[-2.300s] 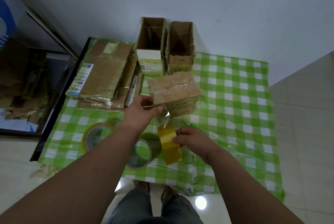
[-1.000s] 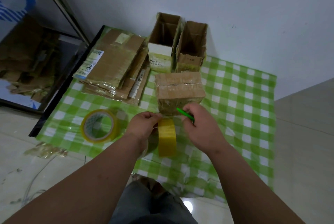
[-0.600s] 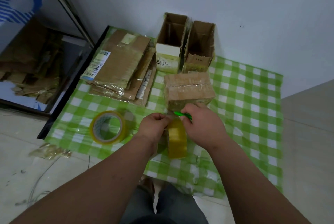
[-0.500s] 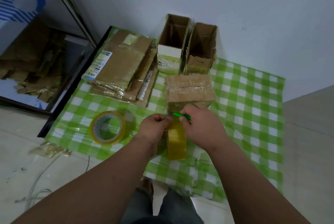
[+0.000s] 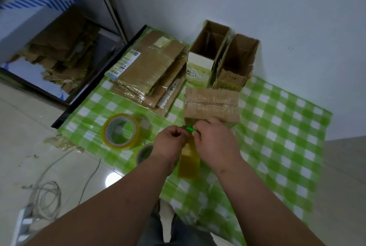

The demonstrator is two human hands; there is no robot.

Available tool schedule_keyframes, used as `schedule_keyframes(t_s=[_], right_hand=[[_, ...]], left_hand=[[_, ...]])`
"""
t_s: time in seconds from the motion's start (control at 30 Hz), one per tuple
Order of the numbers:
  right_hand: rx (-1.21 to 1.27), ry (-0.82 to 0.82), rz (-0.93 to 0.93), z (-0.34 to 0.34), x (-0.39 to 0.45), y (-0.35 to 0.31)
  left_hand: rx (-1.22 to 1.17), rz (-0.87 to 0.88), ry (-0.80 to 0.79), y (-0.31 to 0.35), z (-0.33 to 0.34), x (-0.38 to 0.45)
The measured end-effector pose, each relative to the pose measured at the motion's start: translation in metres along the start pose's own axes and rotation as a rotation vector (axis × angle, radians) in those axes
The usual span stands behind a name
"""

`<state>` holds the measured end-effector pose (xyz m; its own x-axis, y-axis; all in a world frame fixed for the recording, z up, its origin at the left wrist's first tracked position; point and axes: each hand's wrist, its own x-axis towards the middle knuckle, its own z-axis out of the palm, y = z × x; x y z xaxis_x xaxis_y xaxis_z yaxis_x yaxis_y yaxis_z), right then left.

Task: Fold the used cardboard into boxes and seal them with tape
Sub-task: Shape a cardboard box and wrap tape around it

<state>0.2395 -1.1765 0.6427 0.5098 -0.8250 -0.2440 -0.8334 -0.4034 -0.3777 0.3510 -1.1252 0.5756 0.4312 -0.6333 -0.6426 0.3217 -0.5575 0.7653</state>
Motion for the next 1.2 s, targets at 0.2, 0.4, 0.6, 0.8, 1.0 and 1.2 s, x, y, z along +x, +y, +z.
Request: schedule_keyframes(t_s=[0.2, 0.4, 0.6, 0.8, 1.0, 1.2], right_hand=[[-0.056, -0.021, 0.010, 0.005, 0.002, 0.001], [-0.027, -0.004, 0.009, 0.004, 0.001, 0.008], [-0.035, -0.050, -0.002, -0.004, 0.005, 0.013], [-0.062, -0.067, 0.036, -0.013, 0.006, 0.025], [-0.028, -0.050, 0.123, -0.002, -0.006, 0.041], [-0.020, -0.121, 0.288, 0.021, -0.013, 0.068]], left_hand=[[-0.011, 0.010, -0.017, 0.001, 0.002, 0.000], [-0.016, 0.005, -0.022, 0.002, 0.000, 0.000], [0.111, 0.031, -0.045, 0.010, -0.008, 0.004], [0.047, -0.001, -0.046, 0.012, -0.012, 0.006], [0.022, -0.023, -0.065, 0.009, -0.010, 0.005], [0.065, 0.010, -0.126, 0.012, -0.006, 0.000]])
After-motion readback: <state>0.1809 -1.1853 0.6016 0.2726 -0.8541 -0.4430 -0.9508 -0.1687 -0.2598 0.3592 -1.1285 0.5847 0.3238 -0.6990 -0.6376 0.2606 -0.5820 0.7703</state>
